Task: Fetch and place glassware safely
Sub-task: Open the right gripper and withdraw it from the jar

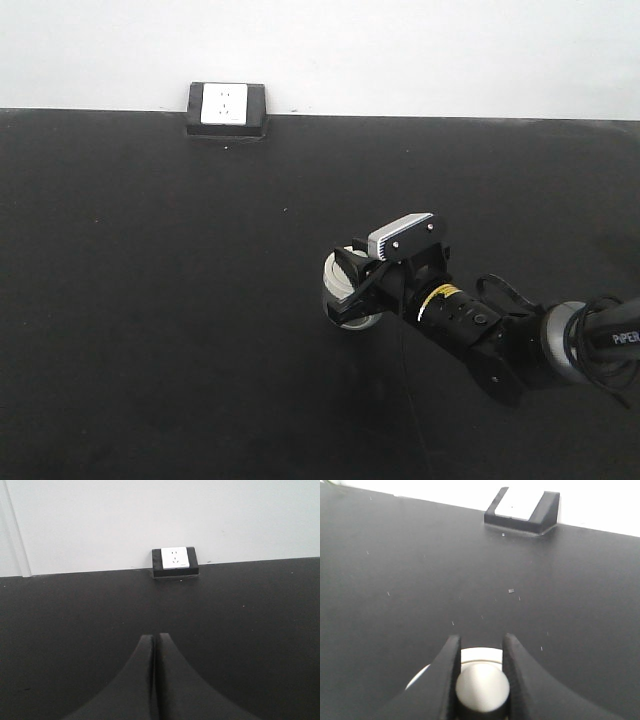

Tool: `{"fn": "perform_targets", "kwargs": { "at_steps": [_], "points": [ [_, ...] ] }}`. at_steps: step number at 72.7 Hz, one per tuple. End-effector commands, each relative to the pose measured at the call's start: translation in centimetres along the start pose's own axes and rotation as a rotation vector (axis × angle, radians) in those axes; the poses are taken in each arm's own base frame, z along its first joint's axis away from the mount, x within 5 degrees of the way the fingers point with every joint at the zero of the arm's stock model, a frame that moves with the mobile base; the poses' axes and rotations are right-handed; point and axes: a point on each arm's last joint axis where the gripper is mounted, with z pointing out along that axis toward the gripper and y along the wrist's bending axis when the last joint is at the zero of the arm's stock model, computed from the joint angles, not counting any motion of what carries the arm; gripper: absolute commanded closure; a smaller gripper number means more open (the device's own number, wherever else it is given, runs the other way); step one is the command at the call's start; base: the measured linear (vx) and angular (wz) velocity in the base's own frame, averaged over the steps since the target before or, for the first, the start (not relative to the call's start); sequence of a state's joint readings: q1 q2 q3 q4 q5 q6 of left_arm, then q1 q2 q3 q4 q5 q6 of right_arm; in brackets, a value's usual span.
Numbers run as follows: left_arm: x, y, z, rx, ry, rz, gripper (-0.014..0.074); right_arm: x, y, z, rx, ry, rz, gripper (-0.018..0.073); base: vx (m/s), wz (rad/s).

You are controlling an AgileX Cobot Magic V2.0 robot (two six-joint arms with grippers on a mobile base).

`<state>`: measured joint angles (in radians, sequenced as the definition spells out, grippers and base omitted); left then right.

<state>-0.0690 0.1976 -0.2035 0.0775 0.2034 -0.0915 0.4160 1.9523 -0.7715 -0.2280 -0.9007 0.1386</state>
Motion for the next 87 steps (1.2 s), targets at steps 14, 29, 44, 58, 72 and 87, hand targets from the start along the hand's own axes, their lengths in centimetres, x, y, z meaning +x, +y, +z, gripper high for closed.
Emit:
{"fn": "perform_targets", "kwargs": {
  "at_steps": [14,29,44,58,72,87],
  "points": [
    [-1.4,-0.1,0.1,0.012,-0.076,-0.008,0.0603,-3.2,0.0,-0.1,-0.004,-0.183,-0.022,0.0417,0.00,0.00],
    [-1.4,-0.1,0.1,0.012,-0.076,-0.008,0.0603,-3.3,0.0,-0.1,-0.006,-0.185,-0.022,0.0263,0.00,0.00],
    [-1.4,-0.1,0.1,0.012,-0.076,-0.008,0.0603,-5.5,0.2,-1.5,-0.007,-0.216,0.005,0.0135,0.00,0.00],
    [-1.4,-0.1,0.1,0.012,-0.076,-0.008,0.0603,-9.4,0.4,-4.1,0.029,-0.160,0.013,0.0094,0.00,0.00],
    [-1.4,-0.1,0.1,0.012,-0.076,-0.008,0.0603,-13.8,0.7,-8.7,0.082,-0.127,-0.013,0.0095,0.00,0.00],
    [-1.4,-0.1,0.1,0.012,-0.076,-0.008,0.0603,-18.2,1.4,-15.1,0.128,-0.183,-0.040,0.0095,0.00,0.00]
  ]
}}
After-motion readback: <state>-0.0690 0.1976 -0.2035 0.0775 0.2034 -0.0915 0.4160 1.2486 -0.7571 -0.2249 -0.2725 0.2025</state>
